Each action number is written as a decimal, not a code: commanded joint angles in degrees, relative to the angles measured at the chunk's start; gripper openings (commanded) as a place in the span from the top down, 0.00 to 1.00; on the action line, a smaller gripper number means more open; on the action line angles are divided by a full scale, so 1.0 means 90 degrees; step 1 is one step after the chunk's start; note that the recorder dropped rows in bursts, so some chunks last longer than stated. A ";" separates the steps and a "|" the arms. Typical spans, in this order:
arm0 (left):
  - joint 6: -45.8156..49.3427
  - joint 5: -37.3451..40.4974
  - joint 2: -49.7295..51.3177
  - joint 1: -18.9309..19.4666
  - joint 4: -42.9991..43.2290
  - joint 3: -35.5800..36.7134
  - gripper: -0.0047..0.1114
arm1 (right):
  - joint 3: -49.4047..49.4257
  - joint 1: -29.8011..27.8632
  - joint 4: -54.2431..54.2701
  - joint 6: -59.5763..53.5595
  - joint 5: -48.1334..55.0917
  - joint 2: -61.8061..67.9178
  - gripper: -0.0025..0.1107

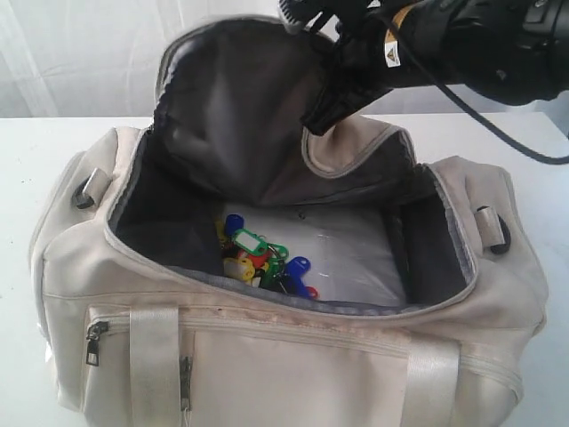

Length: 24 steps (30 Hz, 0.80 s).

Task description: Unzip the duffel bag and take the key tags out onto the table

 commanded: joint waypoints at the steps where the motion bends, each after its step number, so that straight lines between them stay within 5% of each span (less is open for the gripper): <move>1: 0.0085 0.0054 -0.0066 0.0014 -0.0061 0.0028 0.52 | -0.0226 -0.0623 -0.0024 0.1638 -0.1174 0.0379 0.98; 6: 0.0097 0.0054 -0.0066 0.0014 0.0068 0.0028 0.52 | -0.0664 -0.1139 -0.0008 0.3568 -0.1628 0.0942 0.92; 17: 0.0097 0.0040 -0.0066 0.0014 0.0225 0.0028 0.52 | -0.0906 -0.1502 0.0109 0.5946 -0.0893 0.1812 0.51; 24: 0.0082 0.0066 -0.0066 0.0014 0.0225 0.0028 0.52 | -0.0906 -0.1622 0.1325 0.7211 -0.1048 0.1910 0.53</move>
